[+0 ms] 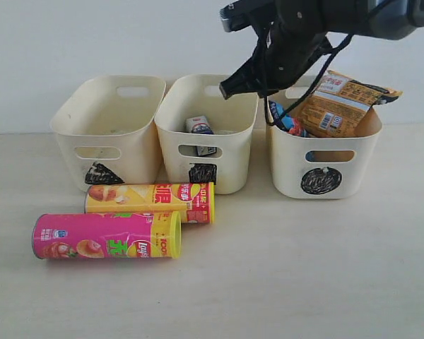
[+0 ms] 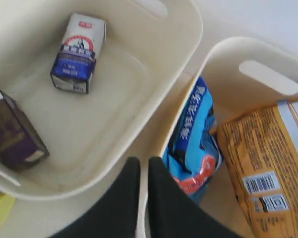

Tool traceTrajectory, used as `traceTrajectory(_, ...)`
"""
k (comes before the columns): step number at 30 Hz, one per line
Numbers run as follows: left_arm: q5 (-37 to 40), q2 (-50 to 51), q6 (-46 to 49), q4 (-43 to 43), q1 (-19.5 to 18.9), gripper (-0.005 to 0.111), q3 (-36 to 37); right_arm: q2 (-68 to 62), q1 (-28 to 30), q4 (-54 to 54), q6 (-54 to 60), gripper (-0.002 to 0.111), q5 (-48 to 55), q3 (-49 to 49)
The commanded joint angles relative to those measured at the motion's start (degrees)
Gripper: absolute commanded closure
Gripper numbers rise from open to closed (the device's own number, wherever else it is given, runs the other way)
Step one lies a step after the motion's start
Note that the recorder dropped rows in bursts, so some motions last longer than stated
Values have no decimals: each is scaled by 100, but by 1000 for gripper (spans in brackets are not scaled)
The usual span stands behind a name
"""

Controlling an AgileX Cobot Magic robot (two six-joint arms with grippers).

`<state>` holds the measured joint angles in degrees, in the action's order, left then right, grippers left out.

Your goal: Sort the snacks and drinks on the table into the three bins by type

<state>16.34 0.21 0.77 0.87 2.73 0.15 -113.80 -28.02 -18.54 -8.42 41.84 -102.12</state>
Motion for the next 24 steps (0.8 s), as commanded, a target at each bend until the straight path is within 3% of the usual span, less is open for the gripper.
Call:
traceTrajectory(1, -42, -21, 12, 2, -22, 103, -15, 452, 46, -43, 87, 108, 223, 507)
traceTrajectory(9, -42, -21, 12, 2, -22, 103, -15, 1446, 515, 30, 87, 108, 326, 1547)
traceTrajectory(17, -42, -21, 12, 2, -22, 103, -15, 2925, 1384, 125, -15, 108, 168, 2827)
traceTrajectory(24, -42, -21, 12, 2, -22, 103, -15, 4385, 1442, -152, -560, 108, -423, 3979)
